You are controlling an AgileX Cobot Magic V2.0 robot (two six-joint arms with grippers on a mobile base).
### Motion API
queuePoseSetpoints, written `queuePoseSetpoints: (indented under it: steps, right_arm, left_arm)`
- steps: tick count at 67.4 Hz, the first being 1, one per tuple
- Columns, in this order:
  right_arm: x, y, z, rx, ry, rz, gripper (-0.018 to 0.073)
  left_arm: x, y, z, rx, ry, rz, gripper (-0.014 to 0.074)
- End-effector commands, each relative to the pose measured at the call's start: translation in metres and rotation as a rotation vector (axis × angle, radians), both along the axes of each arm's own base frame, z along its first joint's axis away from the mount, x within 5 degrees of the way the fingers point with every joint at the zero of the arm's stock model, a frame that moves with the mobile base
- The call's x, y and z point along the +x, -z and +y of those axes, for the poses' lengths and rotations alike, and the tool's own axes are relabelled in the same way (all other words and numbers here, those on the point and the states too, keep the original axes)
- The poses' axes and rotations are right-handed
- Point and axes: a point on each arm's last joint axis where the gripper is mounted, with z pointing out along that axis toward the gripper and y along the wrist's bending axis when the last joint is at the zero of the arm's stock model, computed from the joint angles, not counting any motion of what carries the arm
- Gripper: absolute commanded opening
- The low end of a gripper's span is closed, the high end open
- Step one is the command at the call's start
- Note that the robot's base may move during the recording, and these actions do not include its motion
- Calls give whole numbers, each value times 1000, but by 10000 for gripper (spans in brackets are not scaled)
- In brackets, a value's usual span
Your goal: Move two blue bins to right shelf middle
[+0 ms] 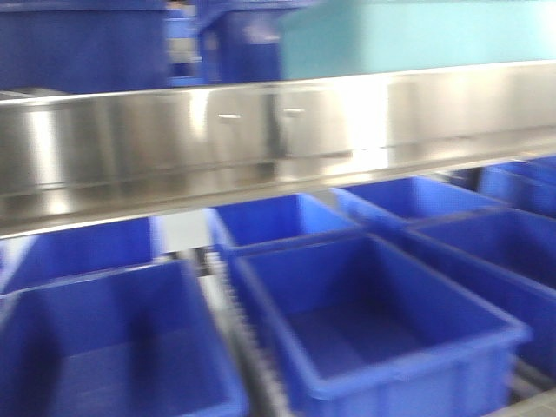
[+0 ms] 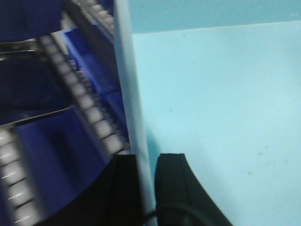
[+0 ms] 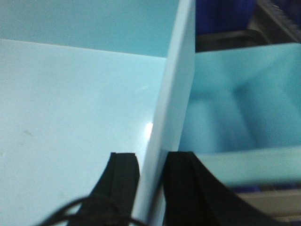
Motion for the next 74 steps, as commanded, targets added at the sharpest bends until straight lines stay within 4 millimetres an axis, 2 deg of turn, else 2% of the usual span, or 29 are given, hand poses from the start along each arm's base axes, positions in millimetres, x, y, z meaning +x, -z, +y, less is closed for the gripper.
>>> queuePoseSetpoints:
  steps: [1,74]
  right_arm:
    - [-1,-7,-3,-5,5,-55,-153]
    - [-1,-7,-3,-5,5,-55,-153]
  left_arm:
    - [-5,-11,-1,-17,15,-68,-111]
    - [-5,-11,0,-8,11,-71,-111]
